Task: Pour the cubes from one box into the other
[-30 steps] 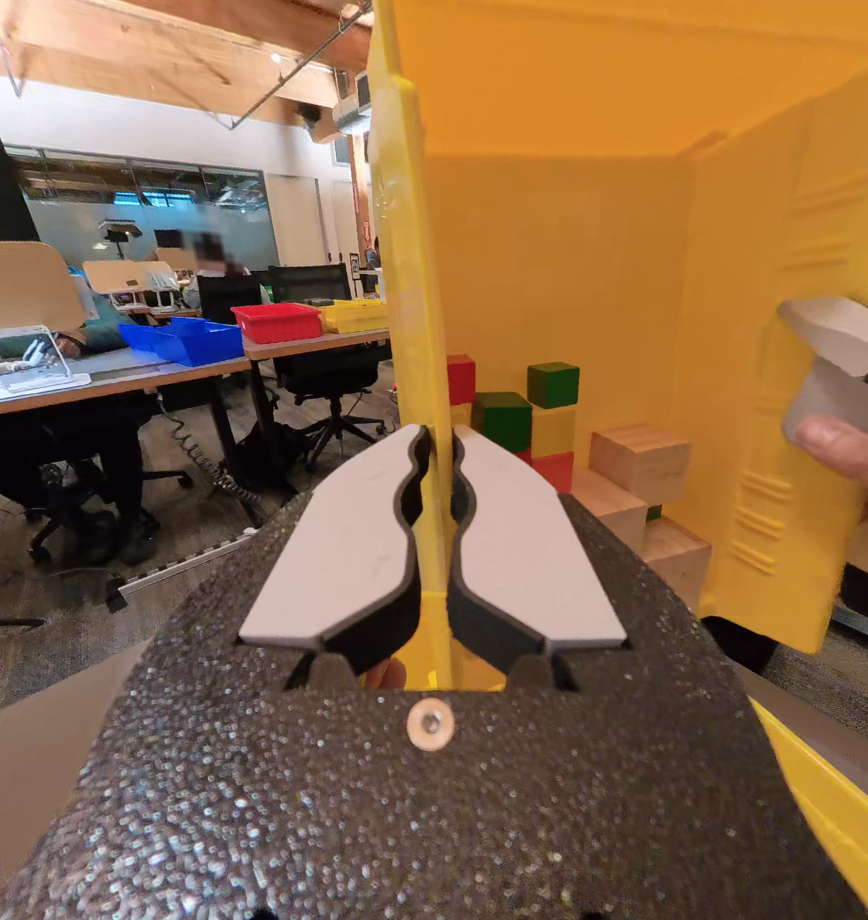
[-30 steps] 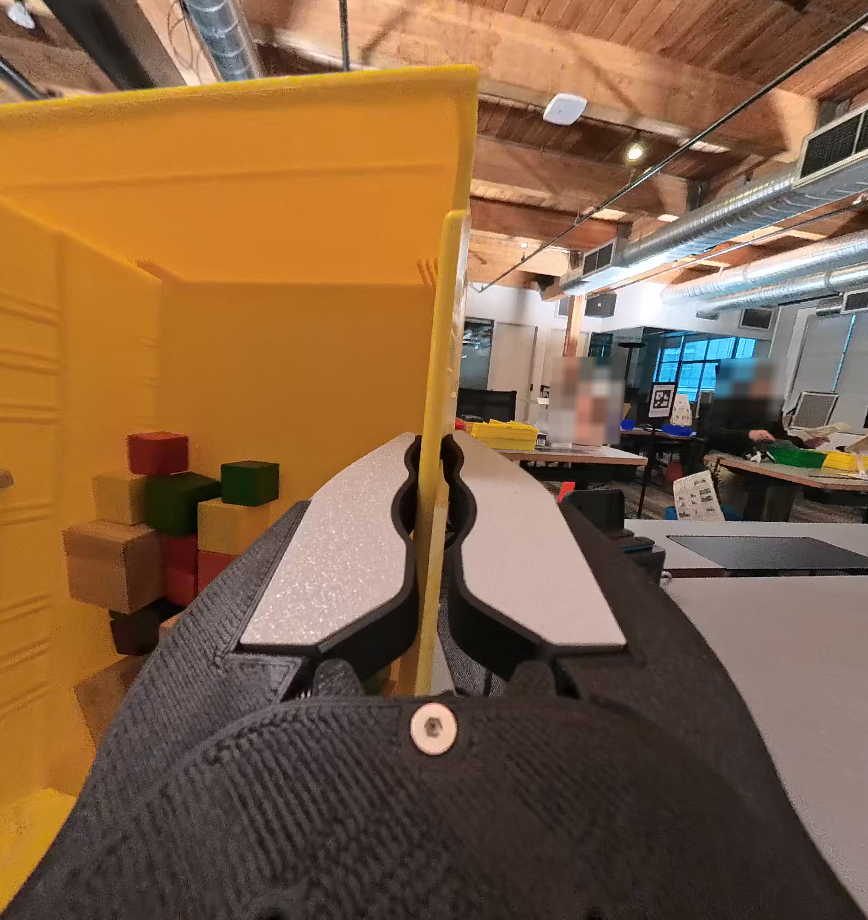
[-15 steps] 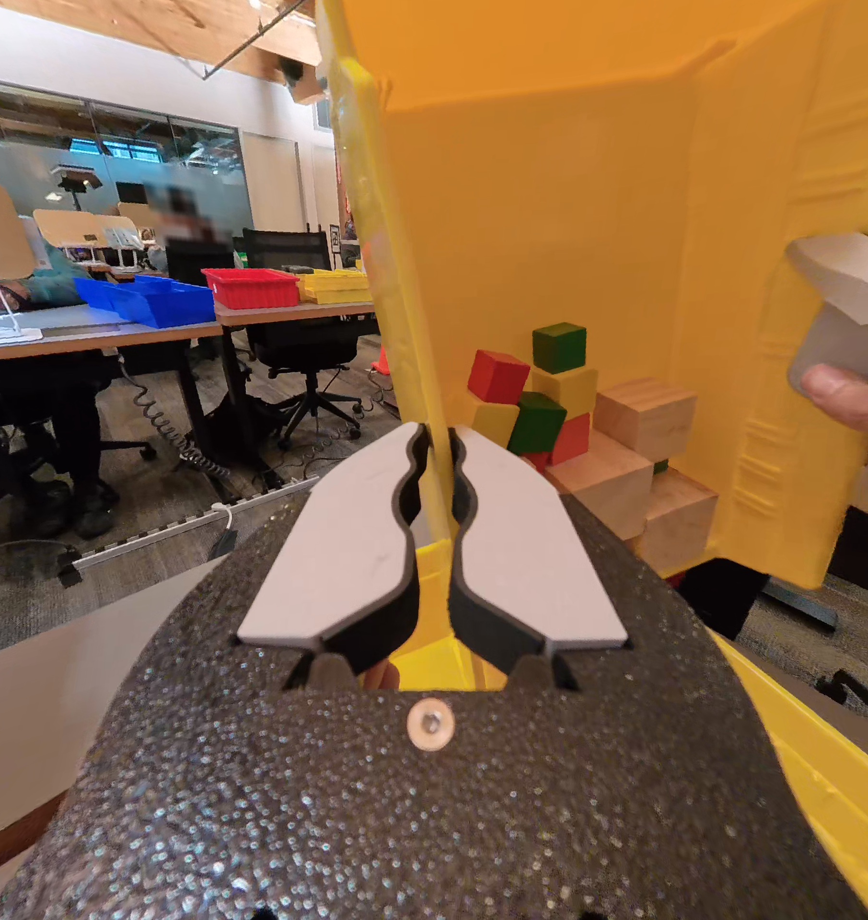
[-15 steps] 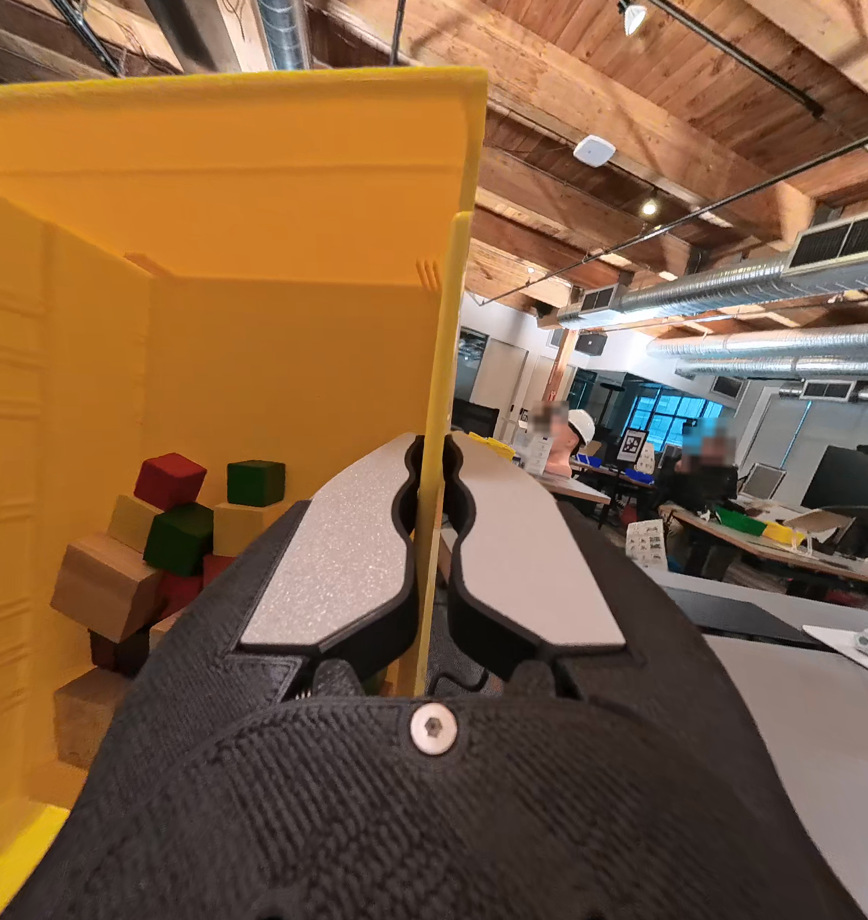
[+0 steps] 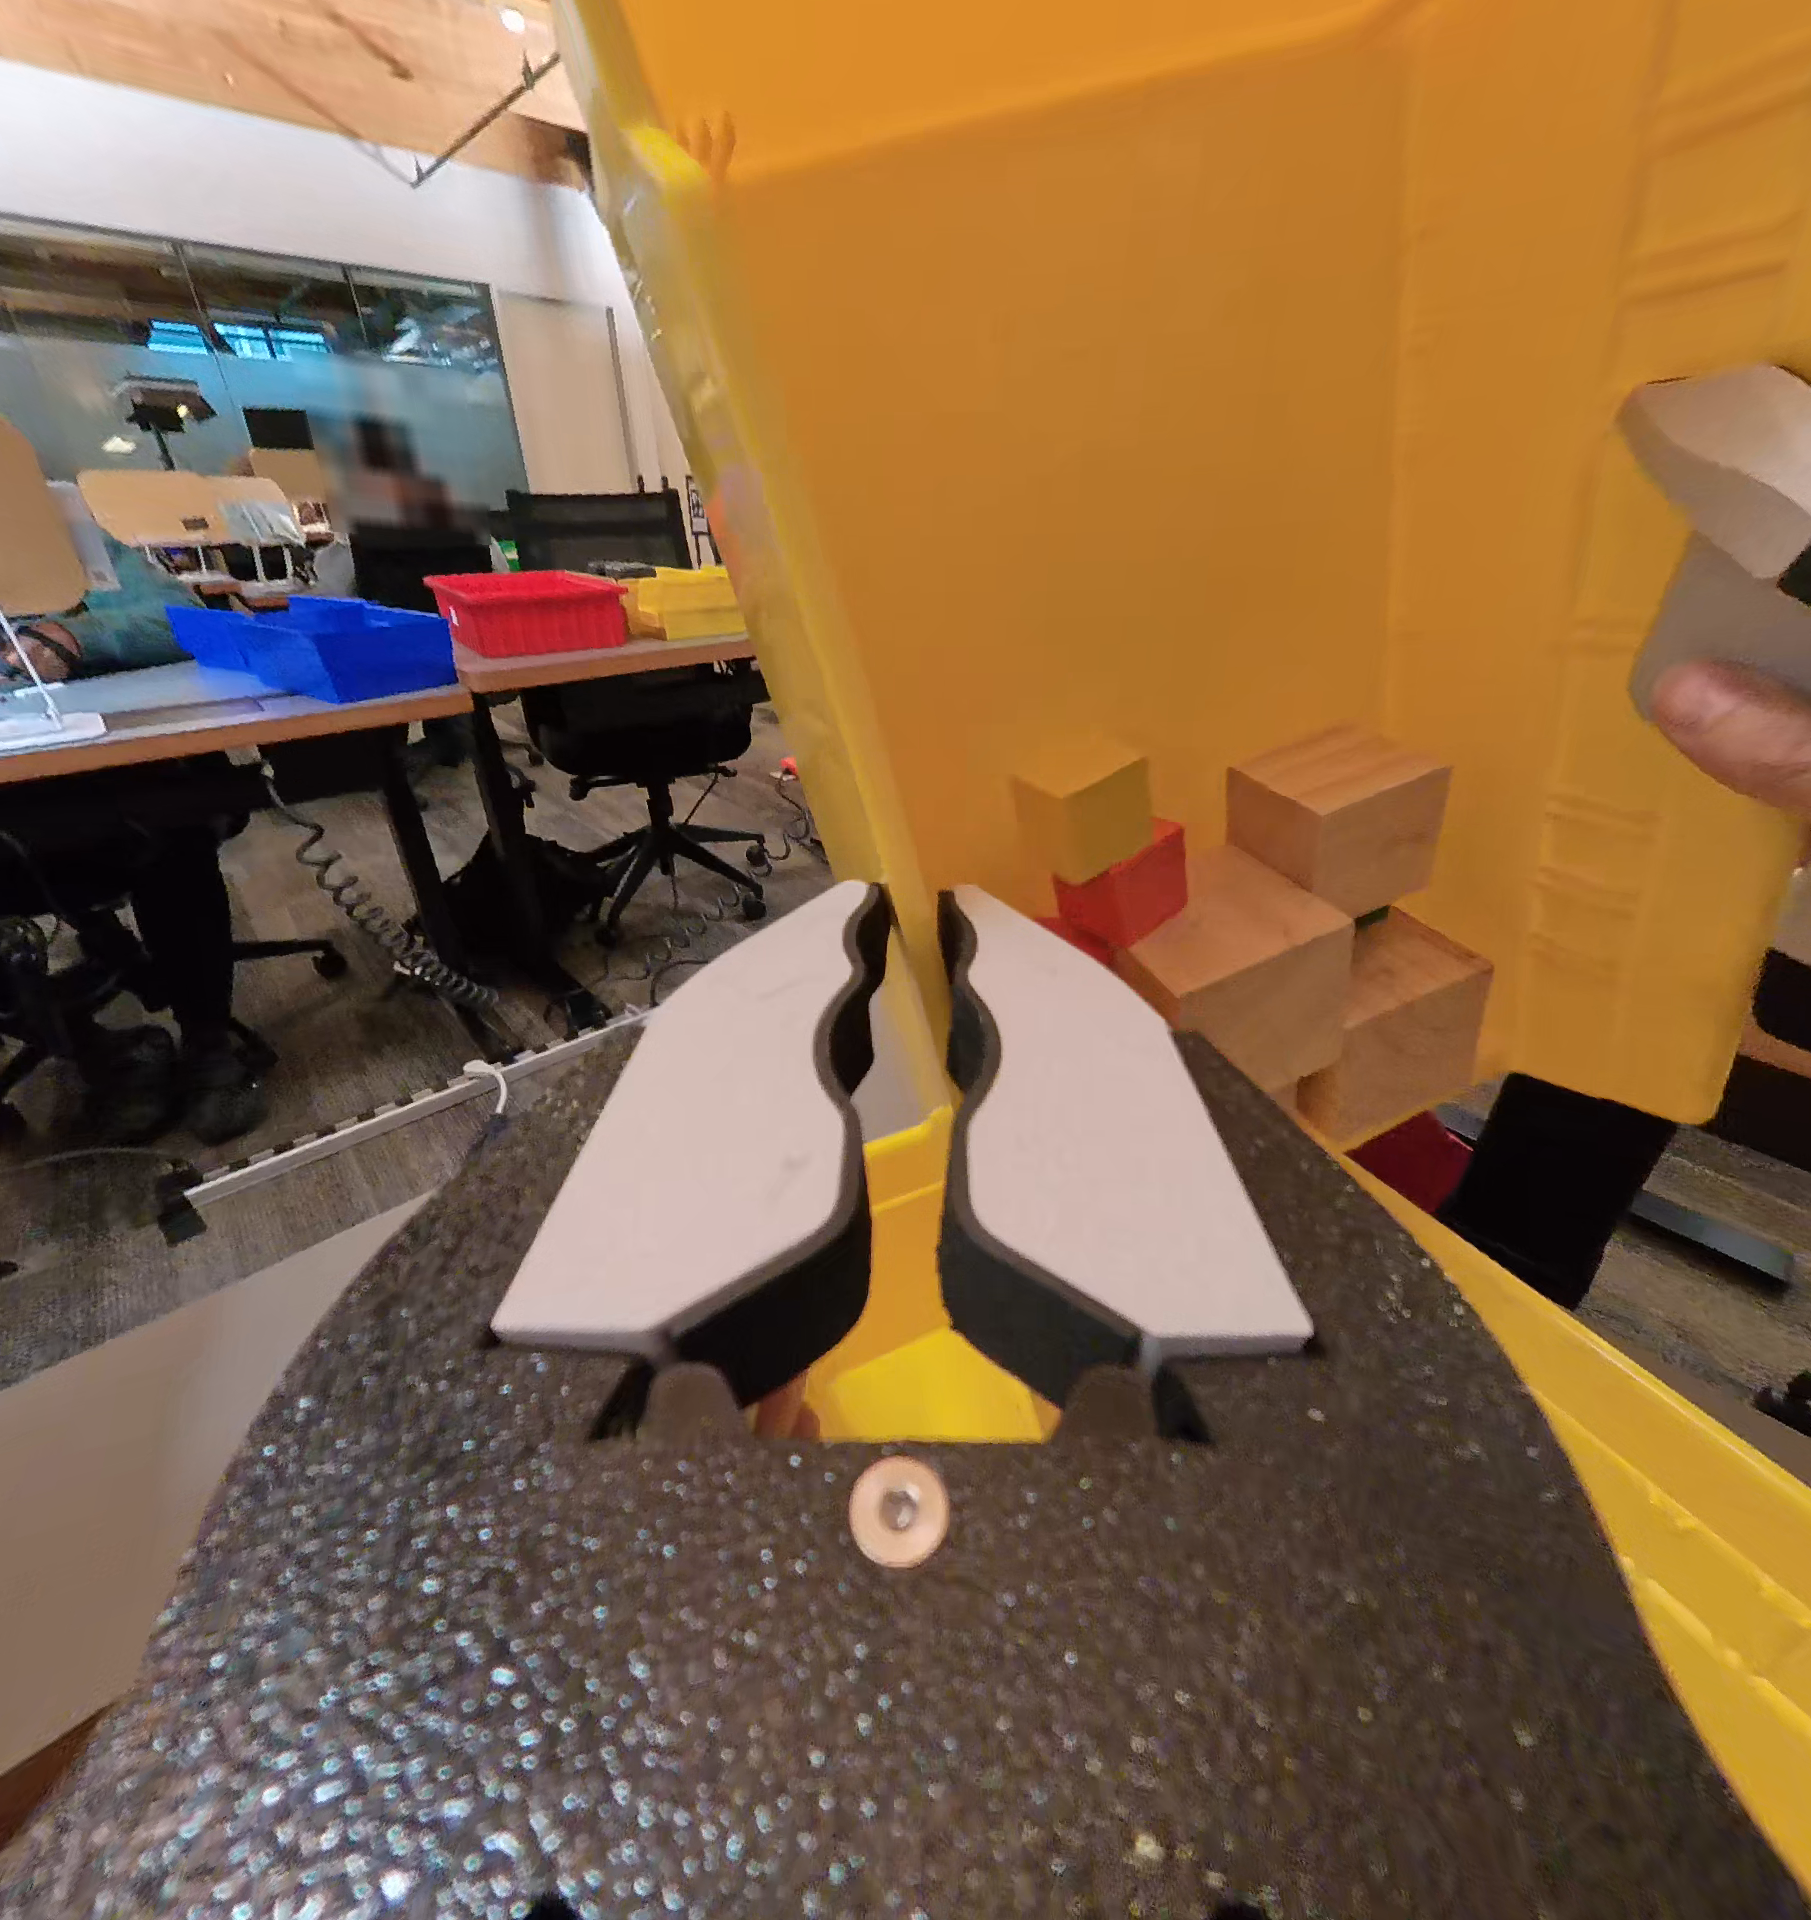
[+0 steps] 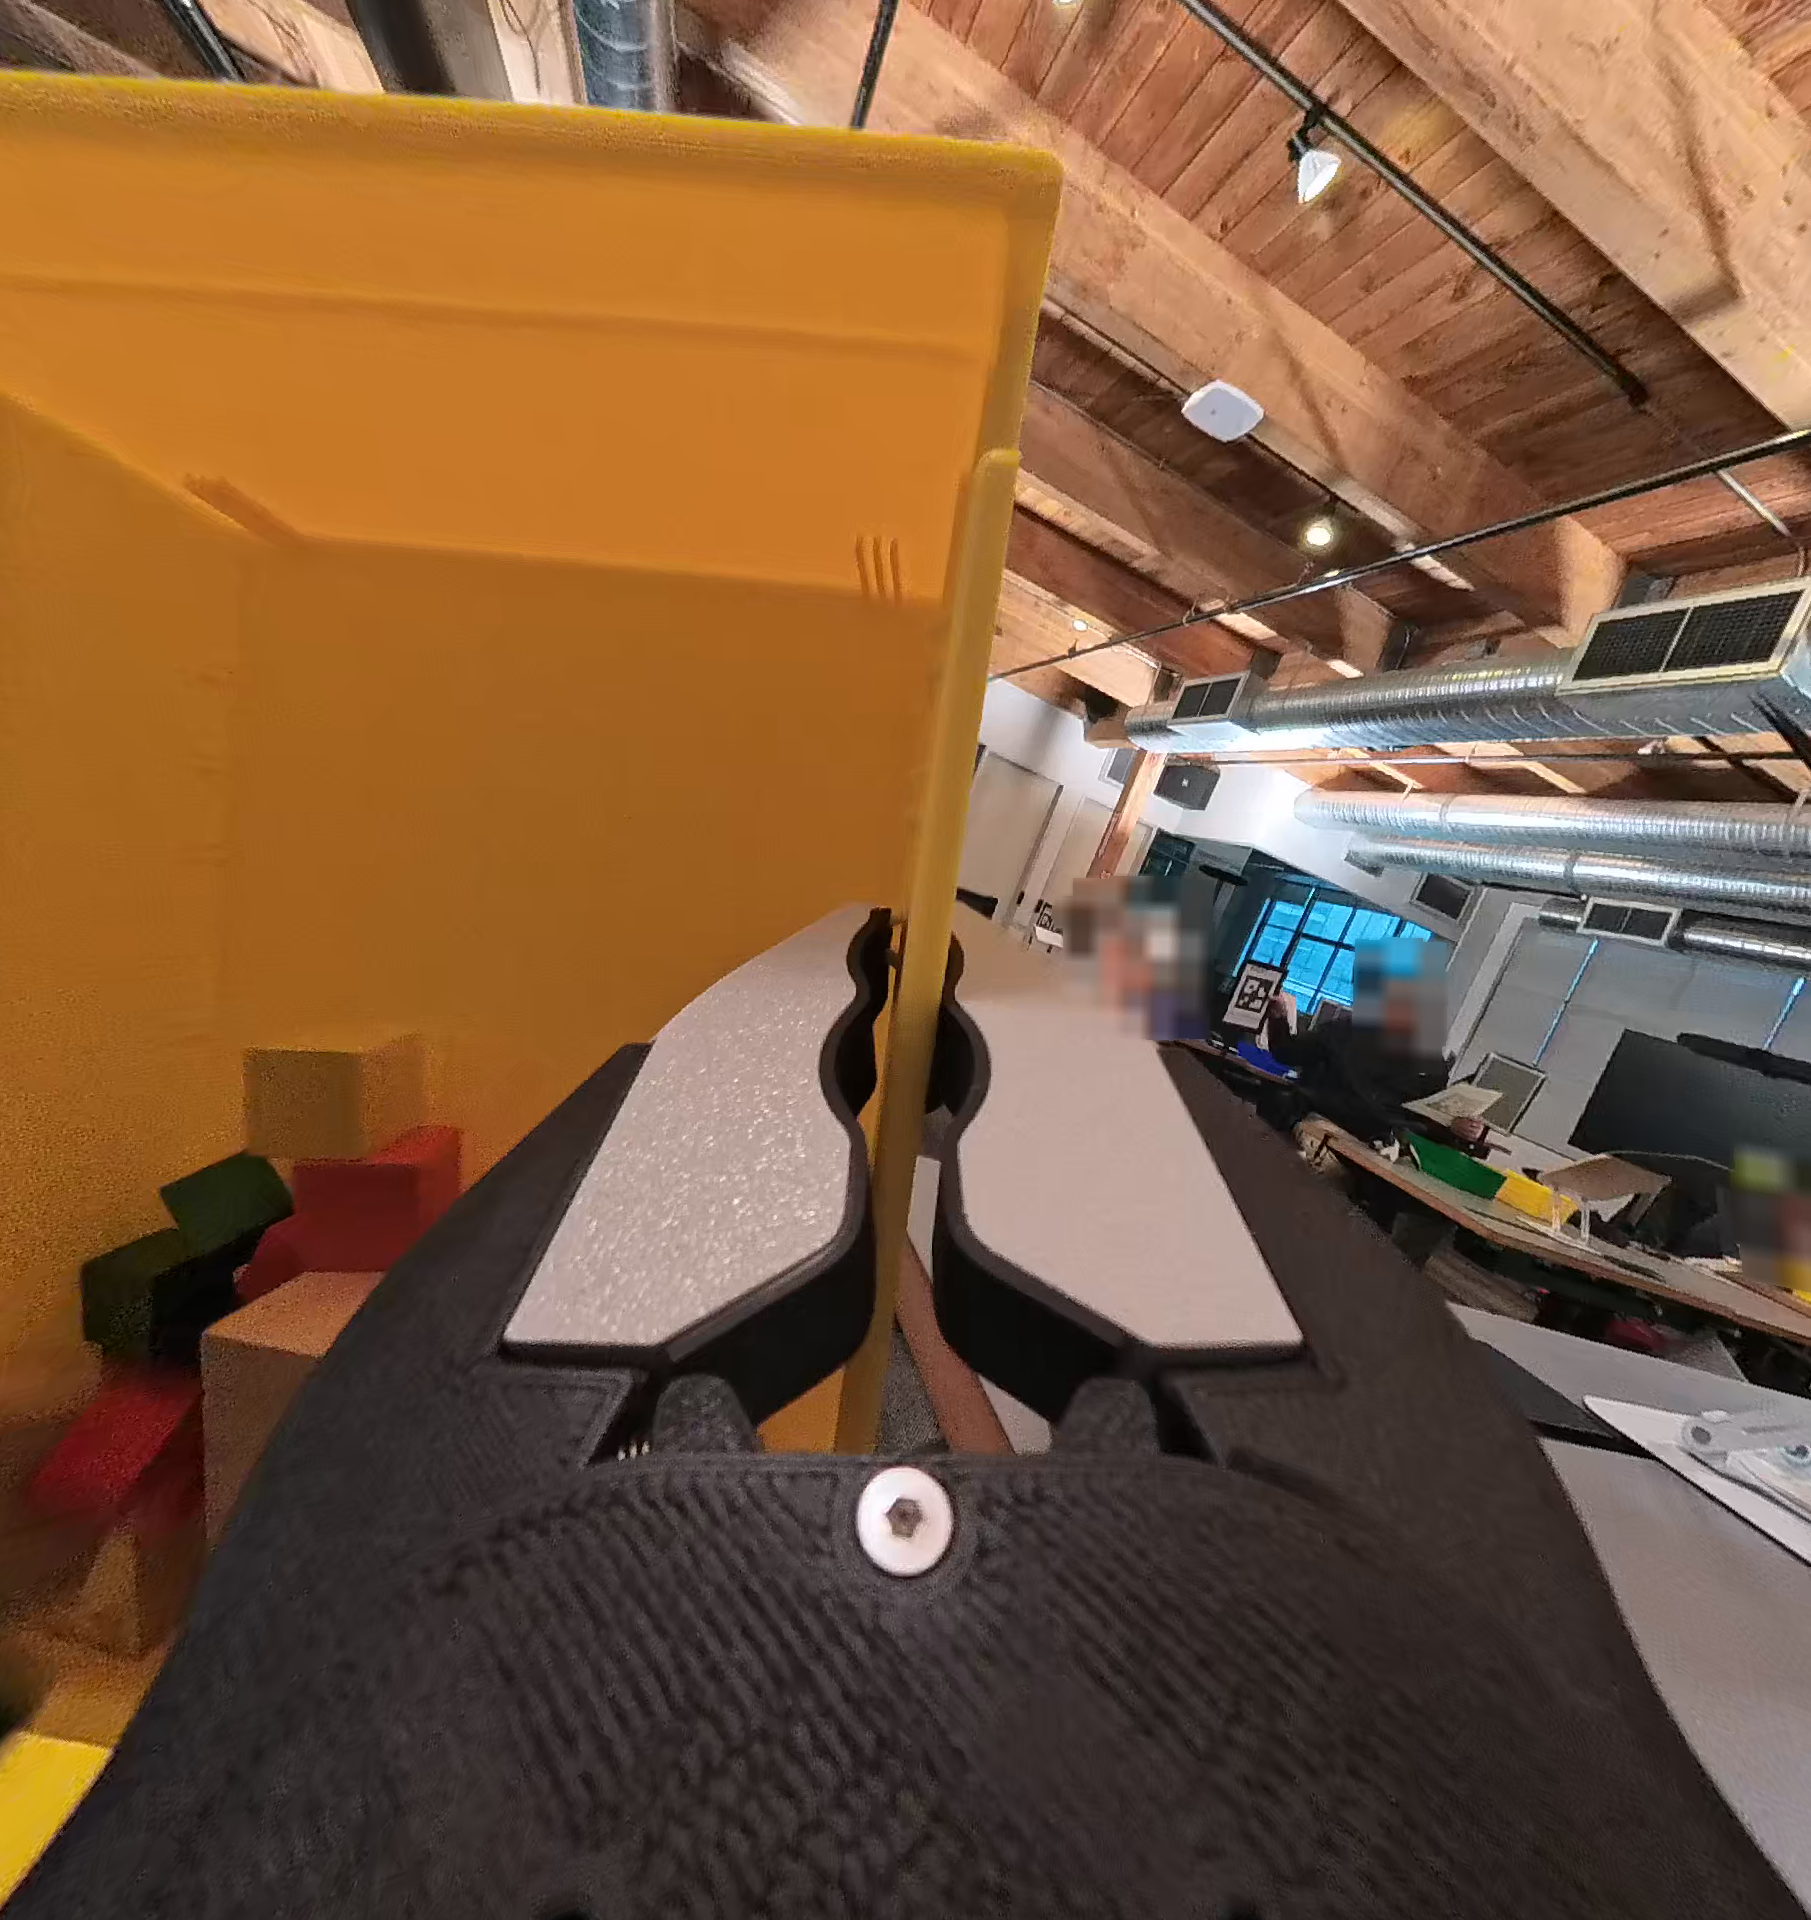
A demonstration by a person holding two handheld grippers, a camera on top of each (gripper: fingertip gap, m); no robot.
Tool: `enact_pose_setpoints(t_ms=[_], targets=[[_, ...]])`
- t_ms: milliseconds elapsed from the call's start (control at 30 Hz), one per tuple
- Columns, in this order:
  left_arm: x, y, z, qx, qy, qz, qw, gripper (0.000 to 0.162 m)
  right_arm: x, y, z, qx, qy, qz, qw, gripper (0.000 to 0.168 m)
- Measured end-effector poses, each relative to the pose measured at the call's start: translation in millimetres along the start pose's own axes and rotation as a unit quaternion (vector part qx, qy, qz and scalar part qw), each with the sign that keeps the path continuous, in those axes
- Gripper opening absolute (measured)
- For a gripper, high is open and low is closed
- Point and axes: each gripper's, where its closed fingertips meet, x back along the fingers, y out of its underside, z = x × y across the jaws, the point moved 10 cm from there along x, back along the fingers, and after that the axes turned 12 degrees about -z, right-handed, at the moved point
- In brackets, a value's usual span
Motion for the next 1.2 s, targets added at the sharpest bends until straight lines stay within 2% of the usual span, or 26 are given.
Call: enact_pose_setpoints(t_ms=[267,467,567,700,1200], targets=[[0,1,-2,-0.007,-0.001,-0.012,1.0,0.009,-3,3,-2,0.004,-0.001,-0.002,1.0,0.006],[4,0,-2,-0.007,0.0,0.006,1.0,0.01,-3,-3,-3,0.019,0.0,0.018,1.0,0.006],[11,-1,-1,-0.018,-0.012,0.037,0.999,0.01,-1,-7,-3,0.008,-0.001,0.041,0.999,0.006],[15,-1,-1,-0.026,-0.033,0.042,0.998,0.01,-2,-14,-8,0.019,-0.004,0.046,0.999,0.006],[15,-1,-10,-0.007,-0.033,0.033,0.999,0.01,-9,-16,-15,0.027,-0.011,0.063,0.998,0.006]])
